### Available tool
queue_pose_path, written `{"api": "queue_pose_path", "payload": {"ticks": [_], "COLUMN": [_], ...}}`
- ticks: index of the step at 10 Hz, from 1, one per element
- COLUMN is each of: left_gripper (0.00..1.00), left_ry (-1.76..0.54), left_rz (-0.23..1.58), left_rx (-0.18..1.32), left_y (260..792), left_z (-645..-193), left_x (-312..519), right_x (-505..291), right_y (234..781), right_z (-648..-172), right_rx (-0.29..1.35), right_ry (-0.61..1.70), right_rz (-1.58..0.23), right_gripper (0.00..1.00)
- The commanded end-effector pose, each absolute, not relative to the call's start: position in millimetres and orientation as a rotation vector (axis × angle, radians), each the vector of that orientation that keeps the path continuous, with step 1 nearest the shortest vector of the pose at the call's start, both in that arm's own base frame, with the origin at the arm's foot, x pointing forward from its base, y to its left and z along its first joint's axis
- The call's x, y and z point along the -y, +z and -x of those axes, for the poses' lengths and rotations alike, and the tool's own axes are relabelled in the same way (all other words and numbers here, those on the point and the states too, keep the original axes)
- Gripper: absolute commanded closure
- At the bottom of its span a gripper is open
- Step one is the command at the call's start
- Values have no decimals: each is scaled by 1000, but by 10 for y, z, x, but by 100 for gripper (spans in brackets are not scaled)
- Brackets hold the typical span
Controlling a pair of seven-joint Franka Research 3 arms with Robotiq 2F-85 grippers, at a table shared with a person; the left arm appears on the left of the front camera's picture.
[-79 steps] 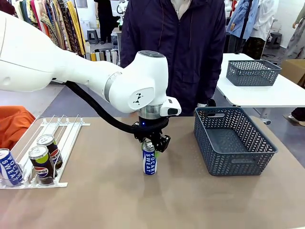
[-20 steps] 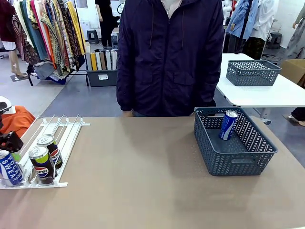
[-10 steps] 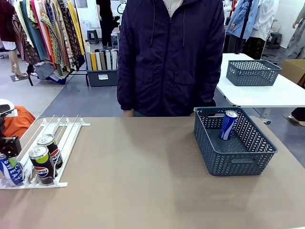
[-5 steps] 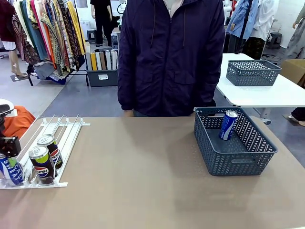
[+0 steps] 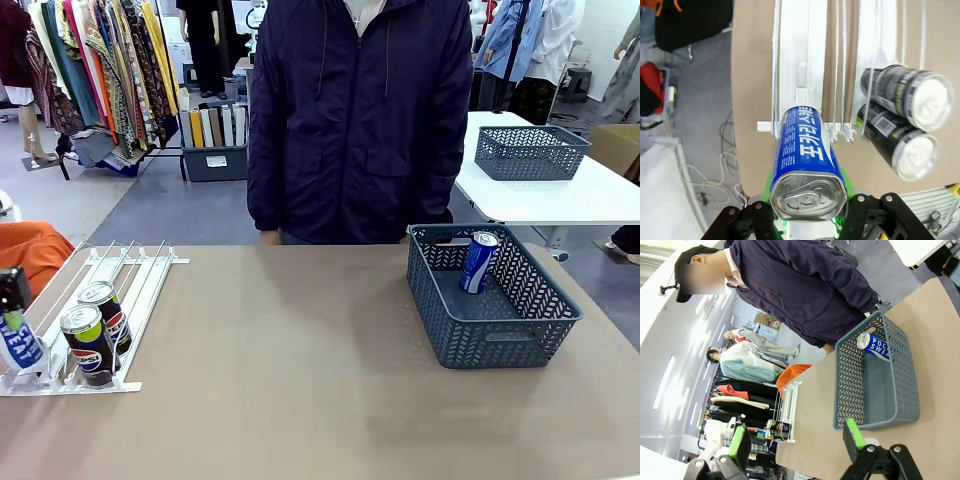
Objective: Retrieve and store the cans from the dispenser.
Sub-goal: Pick up the last remaining can from one row of the Automatic Can Dispenser and place it in the middle of the table.
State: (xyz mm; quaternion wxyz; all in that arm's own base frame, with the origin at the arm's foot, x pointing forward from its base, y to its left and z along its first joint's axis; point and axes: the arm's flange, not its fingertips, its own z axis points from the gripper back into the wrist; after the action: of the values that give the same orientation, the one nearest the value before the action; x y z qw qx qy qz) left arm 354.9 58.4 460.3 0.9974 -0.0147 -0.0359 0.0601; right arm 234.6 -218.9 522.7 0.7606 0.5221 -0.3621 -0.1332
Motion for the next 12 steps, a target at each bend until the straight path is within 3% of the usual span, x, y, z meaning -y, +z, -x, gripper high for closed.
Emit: {"api": "queue_pose_path", "payload": {"ticks": [1,3,5,8,9,12], "left_gripper": [100,100,100,100,100,100], "left_ry": [91,-7,-5,10,-18,-18], "left_rz": [17,13,-13,65,8,8], "left_rx": [225,338,444,410,449,449], "left_y": [5194,5795,6053,5862,6129,6129], "left_z": [-3278,-2947,-2838,-2970,-2786,-2786], "left_x": [-604,-521,-413,-439,-362,-362], "right_x": [2189,2189,2189,2189,2189,2189], "right_y": [5251,5251,5251,5251,5251,5251], "right_z": [-2372,-2372,-2372,-2372,-2372,-2372], "right_rx": [824,824,824,824,824,824], "right_ry": [-270,-270,-270,-270,-270,-270], "right_rz": [-1149,-1149,-1149,-1149,-1149,-1149], "right_gripper": [0,0,0,0,0,0]}}
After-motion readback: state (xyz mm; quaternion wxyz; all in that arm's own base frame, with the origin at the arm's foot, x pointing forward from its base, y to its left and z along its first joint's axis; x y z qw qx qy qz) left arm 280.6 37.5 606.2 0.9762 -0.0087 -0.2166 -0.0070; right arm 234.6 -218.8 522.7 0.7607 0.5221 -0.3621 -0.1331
